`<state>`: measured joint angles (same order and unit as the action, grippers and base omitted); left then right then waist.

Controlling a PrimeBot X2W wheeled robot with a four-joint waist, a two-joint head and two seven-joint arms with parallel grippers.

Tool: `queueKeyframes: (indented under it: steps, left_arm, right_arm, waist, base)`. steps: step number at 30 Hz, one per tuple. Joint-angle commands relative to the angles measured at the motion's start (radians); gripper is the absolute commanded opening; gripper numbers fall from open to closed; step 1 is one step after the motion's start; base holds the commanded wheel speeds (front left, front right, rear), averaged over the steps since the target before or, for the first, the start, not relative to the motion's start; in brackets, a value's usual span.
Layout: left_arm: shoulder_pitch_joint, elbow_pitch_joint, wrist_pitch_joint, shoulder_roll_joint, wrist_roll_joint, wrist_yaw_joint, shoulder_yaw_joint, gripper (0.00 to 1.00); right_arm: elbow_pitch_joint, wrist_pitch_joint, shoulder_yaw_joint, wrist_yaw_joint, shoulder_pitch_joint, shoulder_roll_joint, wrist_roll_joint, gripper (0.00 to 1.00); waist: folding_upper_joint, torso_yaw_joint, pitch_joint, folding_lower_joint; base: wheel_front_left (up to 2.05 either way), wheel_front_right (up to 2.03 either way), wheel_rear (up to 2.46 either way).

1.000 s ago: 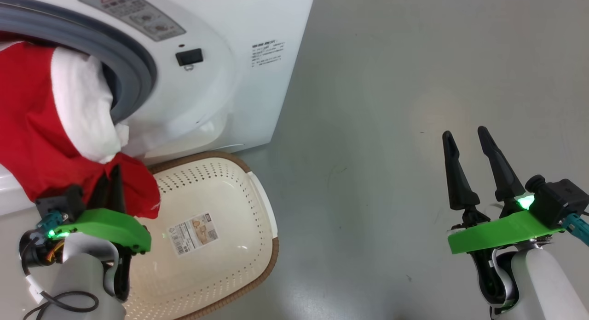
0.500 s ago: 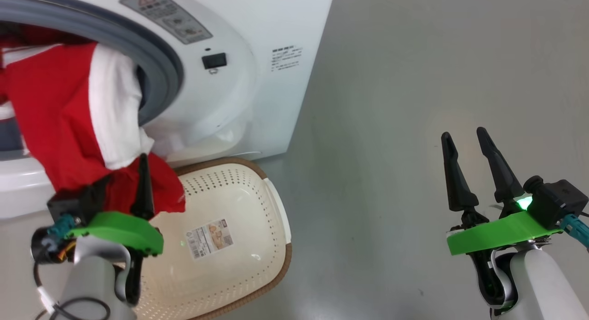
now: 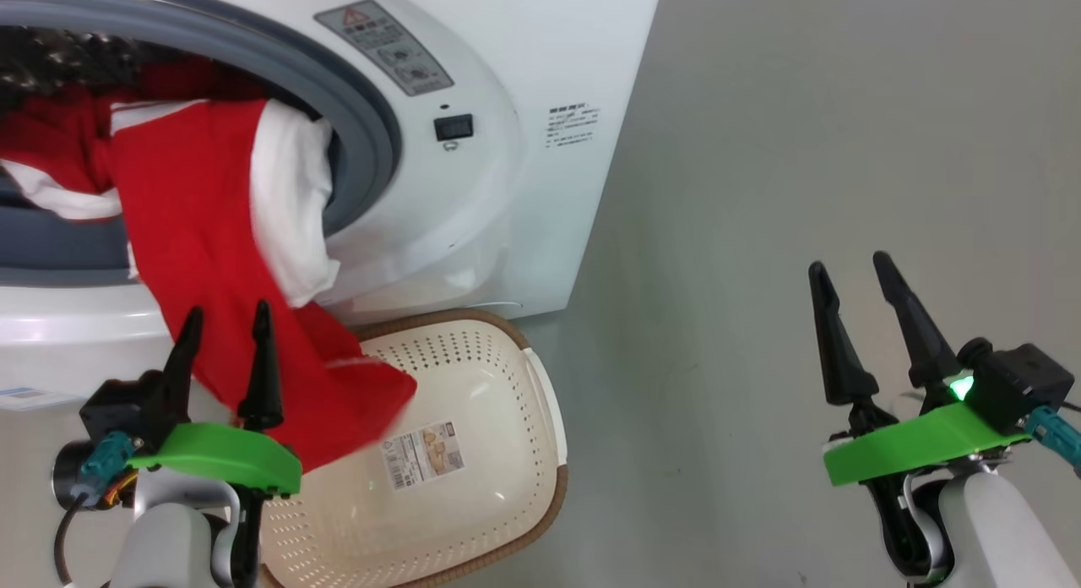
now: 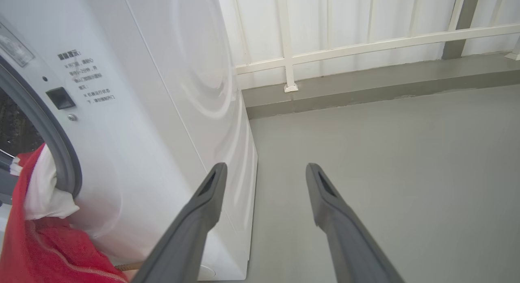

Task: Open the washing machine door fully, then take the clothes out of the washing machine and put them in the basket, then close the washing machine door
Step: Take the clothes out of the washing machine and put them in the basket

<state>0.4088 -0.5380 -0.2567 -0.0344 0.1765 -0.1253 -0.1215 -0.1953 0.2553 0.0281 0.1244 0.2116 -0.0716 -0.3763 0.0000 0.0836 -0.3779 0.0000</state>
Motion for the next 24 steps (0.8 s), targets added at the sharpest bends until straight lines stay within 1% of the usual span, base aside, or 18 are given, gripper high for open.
queueKeyframes:
  steps: [1,12,17,21,24]
  left_arm:
    - [-0.02,0.031,-0.005,-0.016,0.001,-0.005,-0.022,1.0]
    - [-0.095,0.182,-0.005,-0.016,0.013,-0.005,0.007,1.0]
    - [-0.14,0.243,-0.005,-0.016,0.013,0.002,0.013,1.0]
    - [-0.187,0.304,-0.005,-0.016,0.031,0.023,0.015,1.0]
    - [-0.236,0.36,-0.005,-0.016,0.061,0.048,0.008,1.0]
  right_arm:
    - [0.018,0.006,0.027,0.006,-0.02,-0.012,0.008,1.0]
    - [0.02,0.006,0.021,0.006,-0.037,-0.019,0.009,1.0]
    - [0.02,0.006,0.016,0.006,-0.047,-0.02,0.009,1.0]
    - [0.018,0.006,0.017,0.006,-0.054,-0.022,0.008,1.0]
    - [0.018,0.006,0.017,0.006,-0.056,-0.023,0.007,1.0]
  waist:
    - [0.0,-0.009,0.009,0.0]
    - [0.0,-0.03,0.03,0.0]
    - [0.0,-0.035,0.04,0.0]
    - [0.0,-0.03,0.049,0.0]
    - [0.0,-0.023,0.055,0.0]
  base:
    - [0.0,0.0,0.0]
    - [0.0,0.0,0.0]
    - [0.0,0.0,0.0]
    - [0.0,0.0,0.0]
    - [0.0,0.0,0.0]
